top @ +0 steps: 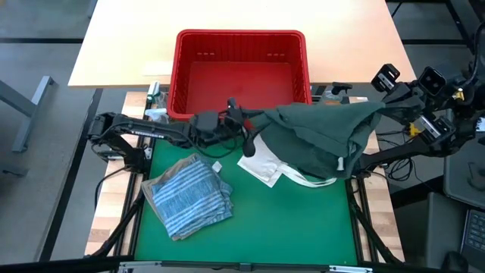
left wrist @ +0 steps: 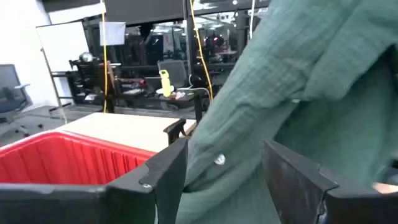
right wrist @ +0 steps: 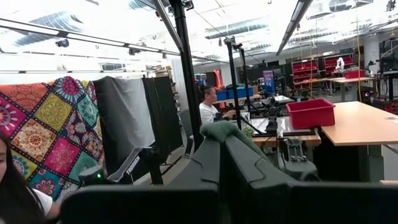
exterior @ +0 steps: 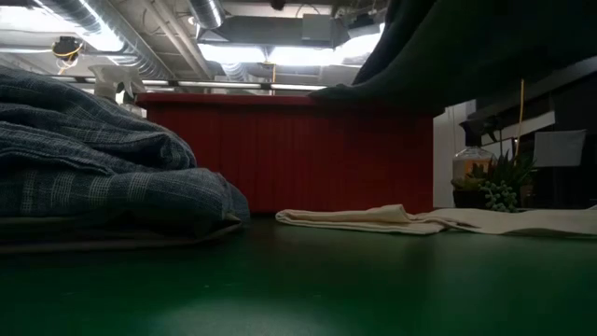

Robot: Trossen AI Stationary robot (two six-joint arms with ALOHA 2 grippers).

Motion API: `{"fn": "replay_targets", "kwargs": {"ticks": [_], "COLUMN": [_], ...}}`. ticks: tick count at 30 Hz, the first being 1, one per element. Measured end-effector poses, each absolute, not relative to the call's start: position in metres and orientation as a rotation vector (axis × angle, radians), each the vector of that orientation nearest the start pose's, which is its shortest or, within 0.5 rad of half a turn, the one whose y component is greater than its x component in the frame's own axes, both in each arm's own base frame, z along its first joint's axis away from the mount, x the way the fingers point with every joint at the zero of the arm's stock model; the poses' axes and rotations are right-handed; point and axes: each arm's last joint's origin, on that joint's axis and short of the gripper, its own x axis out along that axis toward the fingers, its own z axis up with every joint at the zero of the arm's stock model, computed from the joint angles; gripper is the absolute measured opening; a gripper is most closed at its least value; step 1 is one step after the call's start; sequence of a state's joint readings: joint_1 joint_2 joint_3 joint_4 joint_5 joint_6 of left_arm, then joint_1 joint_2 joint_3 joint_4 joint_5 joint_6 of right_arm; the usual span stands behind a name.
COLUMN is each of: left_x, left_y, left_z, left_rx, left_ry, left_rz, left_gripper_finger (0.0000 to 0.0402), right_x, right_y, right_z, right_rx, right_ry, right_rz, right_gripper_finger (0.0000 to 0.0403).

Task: Fold Laundry from Bin
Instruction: Remove the green polo shirt from the red bin

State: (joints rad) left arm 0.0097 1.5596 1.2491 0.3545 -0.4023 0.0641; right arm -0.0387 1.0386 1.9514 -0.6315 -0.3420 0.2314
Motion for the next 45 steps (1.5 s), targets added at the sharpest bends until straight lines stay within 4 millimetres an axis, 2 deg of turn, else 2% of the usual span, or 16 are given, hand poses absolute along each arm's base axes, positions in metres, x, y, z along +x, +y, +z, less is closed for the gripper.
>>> {"fn": "replay_targets", "kwargs": {"ticks": [4, 11, 15, 23, 33, 45], "left_x": [0.376, 0.393, 0.401, 0.412, 0.413, 0.420], "left_y": [0.032, 0.063, 0.074, 0.079, 0.079, 0.087], "left_z": [0.339, 0.308, 0.295, 0.280, 0.282, 0.265], "left_rx": [0.066, 0.118, 0.116, 0.122, 0.164, 0.163], "left_ry": [-0.027, 0.050, 0.040, -0.007, -0.031, -0.020], "left_rz": [0.395, 0.481, 0.487, 0.442, 0.446, 0.468], "left_gripper_finger": [0.0199, 0.0199, 0.0199, 0.0199, 0.0199, 0.0199], "right_x": [0.080, 0.080, 0.080, 0.080, 0.080, 0.092], "right_y": [0.007, 0.007, 0.007, 0.007, 0.007, 0.006], "right_z": [0.588, 0.588, 0.588, 0.588, 0.588, 0.586], "right_rx": [0.174, 0.173, 0.165, 0.146, 0.144, 0.148], "right_ry": [-0.241, -0.241, -0.243, -0.246, -0.246, -0.223], "right_rz": [0.331, 0.331, 0.330, 0.327, 0.327, 0.324], "right_gripper_finger": [0.0001, 0.0001, 0.0001, 0.0001, 0.0001, 0.0001]}}
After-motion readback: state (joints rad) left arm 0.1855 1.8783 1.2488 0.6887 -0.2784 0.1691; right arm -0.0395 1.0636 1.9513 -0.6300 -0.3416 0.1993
